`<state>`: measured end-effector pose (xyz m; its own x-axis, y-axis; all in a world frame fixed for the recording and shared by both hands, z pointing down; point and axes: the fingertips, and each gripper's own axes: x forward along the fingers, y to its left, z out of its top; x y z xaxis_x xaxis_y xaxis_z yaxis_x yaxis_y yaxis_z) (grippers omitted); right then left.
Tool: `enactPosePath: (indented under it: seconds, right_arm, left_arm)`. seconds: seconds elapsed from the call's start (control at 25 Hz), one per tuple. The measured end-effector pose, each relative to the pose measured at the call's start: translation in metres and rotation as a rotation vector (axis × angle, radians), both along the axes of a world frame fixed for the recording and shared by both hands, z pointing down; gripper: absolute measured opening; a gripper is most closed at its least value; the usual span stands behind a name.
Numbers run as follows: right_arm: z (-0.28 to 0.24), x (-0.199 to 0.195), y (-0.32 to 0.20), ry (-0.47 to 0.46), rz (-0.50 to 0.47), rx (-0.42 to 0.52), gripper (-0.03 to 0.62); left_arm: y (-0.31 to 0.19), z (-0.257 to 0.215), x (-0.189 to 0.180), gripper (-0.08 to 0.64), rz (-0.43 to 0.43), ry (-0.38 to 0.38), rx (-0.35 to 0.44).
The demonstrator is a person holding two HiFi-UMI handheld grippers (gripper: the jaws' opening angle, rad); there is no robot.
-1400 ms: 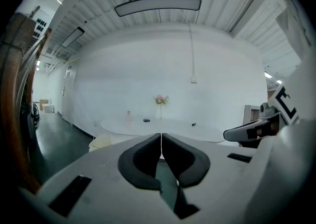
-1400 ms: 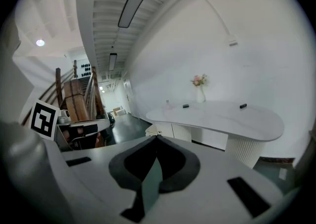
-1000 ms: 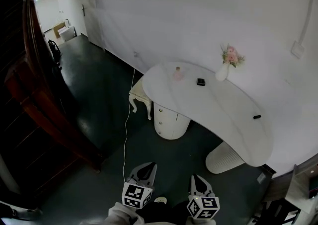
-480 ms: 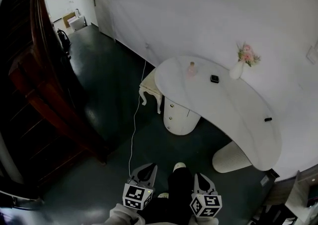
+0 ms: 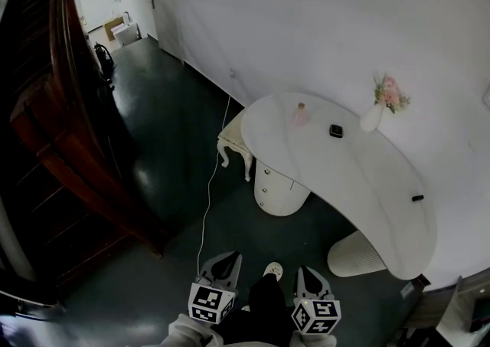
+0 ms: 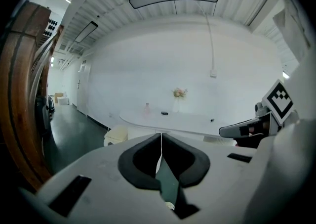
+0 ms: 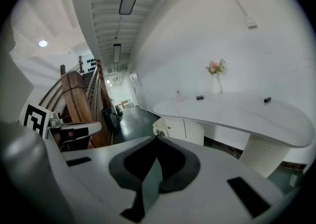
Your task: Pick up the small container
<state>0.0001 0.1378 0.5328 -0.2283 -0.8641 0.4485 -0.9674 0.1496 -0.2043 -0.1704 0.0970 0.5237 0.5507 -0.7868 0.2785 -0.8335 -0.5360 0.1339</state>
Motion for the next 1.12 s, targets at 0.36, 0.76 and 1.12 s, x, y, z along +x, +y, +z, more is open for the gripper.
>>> enactPosePath:
  seconds: [0.36, 0.76, 1.12]
  right_arm:
    - [-0.003, 0.040, -0.064, -0.004, 0.026, 0.010, 0.049]
    - [-0.009, 0.071, -0.133, -0.020, 0.019, 0.005, 0.049]
    - [-0.009, 0.092, -0.183, -0.026, -0.005, 0.010, 0.049]
  left_arm:
    - [-0.068, -0.004, 0.044, 0.017, 0.038, -0.002, 0.014]
    - [-0.133, -0.010, 0.076, 0.017, 0.039, -0.009, 0.002]
    - [-0.181, -0.012, 0.099, 0.017, 0.028, -0.016, 0.010]
